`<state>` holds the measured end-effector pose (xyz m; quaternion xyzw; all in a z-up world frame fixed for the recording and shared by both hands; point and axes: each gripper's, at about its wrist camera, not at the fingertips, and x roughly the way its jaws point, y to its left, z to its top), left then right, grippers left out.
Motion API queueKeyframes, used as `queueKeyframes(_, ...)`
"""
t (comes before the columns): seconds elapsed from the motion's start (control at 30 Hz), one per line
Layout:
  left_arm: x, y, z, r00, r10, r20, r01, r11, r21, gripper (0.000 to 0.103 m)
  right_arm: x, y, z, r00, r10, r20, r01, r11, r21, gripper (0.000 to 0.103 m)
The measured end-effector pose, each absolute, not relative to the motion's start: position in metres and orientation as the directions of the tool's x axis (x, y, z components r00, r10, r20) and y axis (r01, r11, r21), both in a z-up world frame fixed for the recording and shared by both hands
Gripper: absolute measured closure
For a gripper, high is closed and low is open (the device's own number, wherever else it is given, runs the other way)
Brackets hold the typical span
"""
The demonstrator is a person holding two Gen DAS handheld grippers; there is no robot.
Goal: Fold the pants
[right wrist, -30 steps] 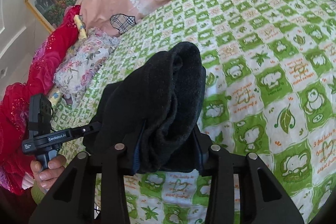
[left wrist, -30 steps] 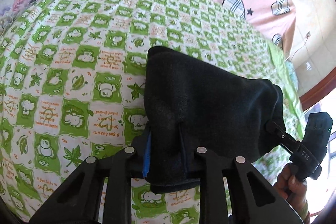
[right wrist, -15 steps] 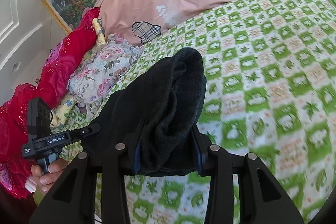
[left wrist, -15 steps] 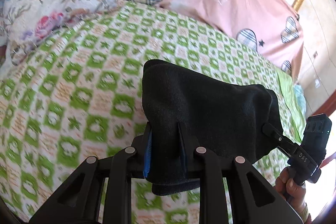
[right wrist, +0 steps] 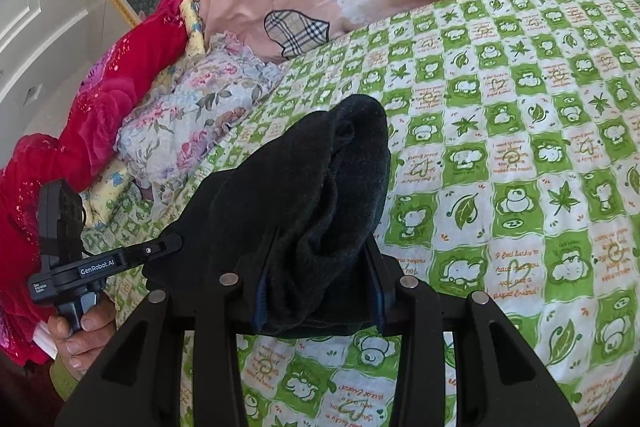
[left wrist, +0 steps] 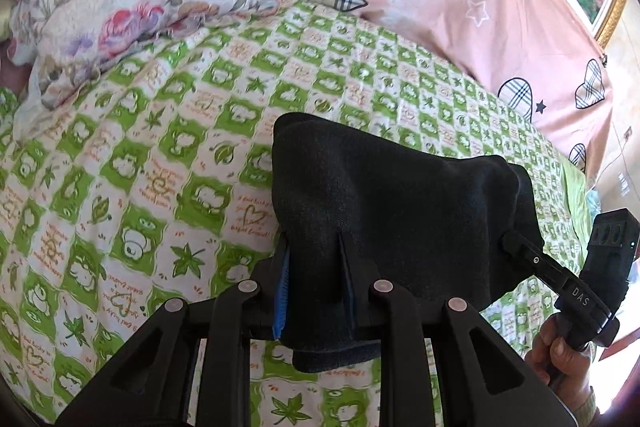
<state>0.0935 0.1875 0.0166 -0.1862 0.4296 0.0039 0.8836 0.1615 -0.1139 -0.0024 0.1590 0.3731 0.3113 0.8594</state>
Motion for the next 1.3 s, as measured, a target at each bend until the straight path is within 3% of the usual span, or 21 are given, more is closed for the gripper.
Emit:
queueKeyframes(0.23, 0.091, 0.181, 0.005, 0.619, -0.131, -0.774, -0.162, 0.943, -0.29, 0.076, 0.166, -0.125, -0.017, 0.532, 0.621, -0.576, -0.363, 0.782, 0.507, 0.053)
queueKeyframes(0.3, 0.091, 0.181, 0.001, 0.609, -0.122, -0.784, -0.175, 0.943, -0.282, 0.069, 0.165, -0.13, -0.019, 0.54, 0.615, -0.574, -0.353, 0.785, 0.509, 0.045)
queueKeyframes(0.47, 0.087, 0.184, -0.005, 0.603, -0.104, -0.791, -0.197, 0.941, -0.274, 0.054, 0.163, -0.134, -0.023, 0.551, 0.601, -0.579, -0.342, 0.796, 0.499, 0.039)
queueKeyframes(0.63, 0.08, 0.184, -0.004, 0.602, -0.09, -0.793, -0.199, 0.945, -0.259, 0.051, 0.158, -0.133, -0.019, 0.571, 0.579, -0.582, -0.324, 0.81, 0.489, 0.036)
queueKeyframes(0.77, 0.074, 0.178, -0.001, 0.604, -0.069, -0.794, -0.197, 0.952, -0.233, 0.047, 0.15, -0.131, -0.015, 0.582, 0.564, -0.585, -0.326, 0.822, 0.467, 0.026)
queueKeyframes(1.0, 0.06, 0.165, 0.005, 0.611, -0.043, -0.79, -0.173, 0.967, -0.186, 0.037, 0.13, -0.123, 0.001, 0.608, 0.541, -0.581, -0.364, 0.84, 0.402, 0.018)
queueKeyframes(1.3, 0.041, 0.15, 0.009, 0.617, -0.022, -0.787, -0.151, 0.978, -0.146, 0.03, 0.098, -0.104, 0.008, 0.625, 0.514, -0.588, -0.42, 0.856, 0.303, 0.014)
